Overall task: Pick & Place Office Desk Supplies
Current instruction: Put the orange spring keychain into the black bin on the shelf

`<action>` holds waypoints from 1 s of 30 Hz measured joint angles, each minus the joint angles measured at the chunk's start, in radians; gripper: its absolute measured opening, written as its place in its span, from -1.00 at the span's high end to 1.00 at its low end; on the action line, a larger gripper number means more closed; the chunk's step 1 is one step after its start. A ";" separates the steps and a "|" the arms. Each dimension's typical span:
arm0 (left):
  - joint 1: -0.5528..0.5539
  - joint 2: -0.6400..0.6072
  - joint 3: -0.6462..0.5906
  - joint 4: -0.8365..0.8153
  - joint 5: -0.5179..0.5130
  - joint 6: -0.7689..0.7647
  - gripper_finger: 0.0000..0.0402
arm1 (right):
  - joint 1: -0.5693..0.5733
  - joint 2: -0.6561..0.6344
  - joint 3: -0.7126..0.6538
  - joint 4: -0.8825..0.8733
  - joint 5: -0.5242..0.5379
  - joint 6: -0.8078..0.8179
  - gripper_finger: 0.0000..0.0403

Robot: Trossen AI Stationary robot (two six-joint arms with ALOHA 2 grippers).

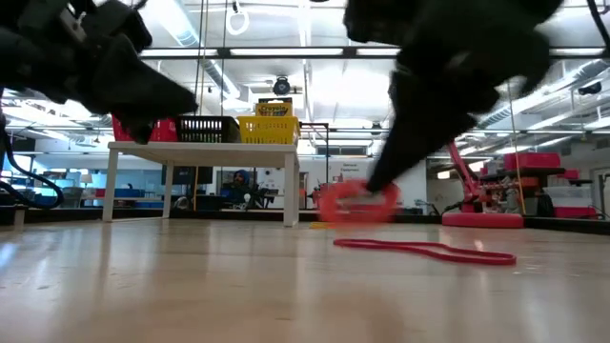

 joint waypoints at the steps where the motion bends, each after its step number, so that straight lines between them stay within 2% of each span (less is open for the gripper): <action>1: 0.000 0.024 0.006 0.000 -0.014 -0.024 0.54 | -0.010 -0.008 0.000 -0.004 0.043 -0.001 0.94; 5: 0.000 0.157 0.058 0.032 -0.130 -0.095 0.30 | -0.054 -0.017 0.000 0.023 0.193 -0.007 0.96; 8: 0.000 0.260 0.089 0.133 -0.182 -0.108 0.13 | -0.080 -0.018 0.000 0.056 0.299 -0.011 0.93; 14: 0.000 0.420 0.135 0.328 -0.206 -0.108 -0.10 | -0.092 -0.018 0.000 0.134 0.481 -0.019 0.95; 17: 0.000 0.478 0.175 0.366 -0.225 -0.098 -0.14 | -0.090 -0.018 0.000 0.181 0.505 -0.054 0.95; 21: 0.007 0.534 0.235 0.367 -0.249 -0.061 -0.13 | -0.086 -0.019 0.000 0.258 0.508 -0.117 0.94; 25: 0.007 0.553 0.275 0.369 -0.249 -0.007 -0.03 | -0.078 -0.019 0.000 0.308 0.524 -0.166 0.94; 27: 0.006 0.553 0.280 0.377 -0.249 0.020 0.07 | -0.073 -0.019 0.000 0.317 0.526 -0.174 0.94; 30: 0.005 0.551 0.279 0.425 -0.215 0.058 0.34 | -0.067 -0.019 0.000 0.320 0.527 -0.176 0.94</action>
